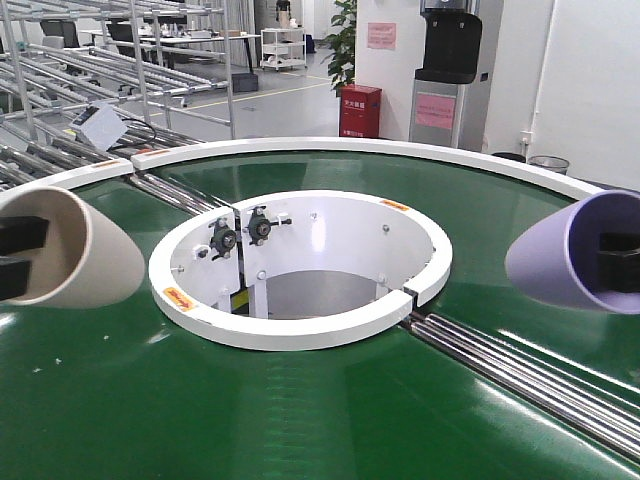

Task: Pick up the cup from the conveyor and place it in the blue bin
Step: 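Hold both cups raised clear of the conveyor belt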

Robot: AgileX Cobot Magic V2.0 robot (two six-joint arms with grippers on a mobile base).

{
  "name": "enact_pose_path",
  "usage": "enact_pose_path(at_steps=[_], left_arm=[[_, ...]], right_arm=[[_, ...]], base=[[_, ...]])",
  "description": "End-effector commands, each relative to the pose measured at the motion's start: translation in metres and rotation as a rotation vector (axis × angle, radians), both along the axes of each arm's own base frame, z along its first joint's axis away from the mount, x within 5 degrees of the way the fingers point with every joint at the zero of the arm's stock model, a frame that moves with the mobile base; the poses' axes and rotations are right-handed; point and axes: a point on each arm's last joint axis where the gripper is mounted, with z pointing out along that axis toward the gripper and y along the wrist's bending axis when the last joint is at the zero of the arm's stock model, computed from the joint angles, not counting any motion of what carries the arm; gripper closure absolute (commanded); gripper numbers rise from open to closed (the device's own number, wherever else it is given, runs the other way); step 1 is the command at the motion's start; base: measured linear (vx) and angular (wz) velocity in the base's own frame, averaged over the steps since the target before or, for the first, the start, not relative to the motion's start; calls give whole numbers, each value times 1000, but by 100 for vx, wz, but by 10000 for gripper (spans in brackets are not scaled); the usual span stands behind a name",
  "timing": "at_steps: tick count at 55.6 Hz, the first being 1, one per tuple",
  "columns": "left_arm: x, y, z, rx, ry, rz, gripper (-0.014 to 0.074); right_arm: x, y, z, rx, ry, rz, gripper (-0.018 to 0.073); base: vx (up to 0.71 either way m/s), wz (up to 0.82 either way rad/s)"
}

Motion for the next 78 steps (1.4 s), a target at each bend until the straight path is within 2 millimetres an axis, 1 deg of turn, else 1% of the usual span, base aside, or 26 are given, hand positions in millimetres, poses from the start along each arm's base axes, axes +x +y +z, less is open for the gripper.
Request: enact_pose_path(at_steps=[1,8,14,18,78], left_arm=[[-21,4,17,-48,-142,12,604],[-41,9,16,-70,-241,34,604],[-54,12,19,-76,-291,41,604],[-59,13,21,-79,-306,41,604],[-59,13,20,-78,-300,40,603]], right_arm=[[-9,-2,22,16,-136,-7,568],[-10,-2,22,15,-133,-6,568],[-9,-2,22,15,-130,-6,568],[-9,-2,22,15,-130,-6,568],[-9,-2,22,15,-129,-6,568]], base=[[0,0],[0,0],[0,0],[0,0],[0,0]])
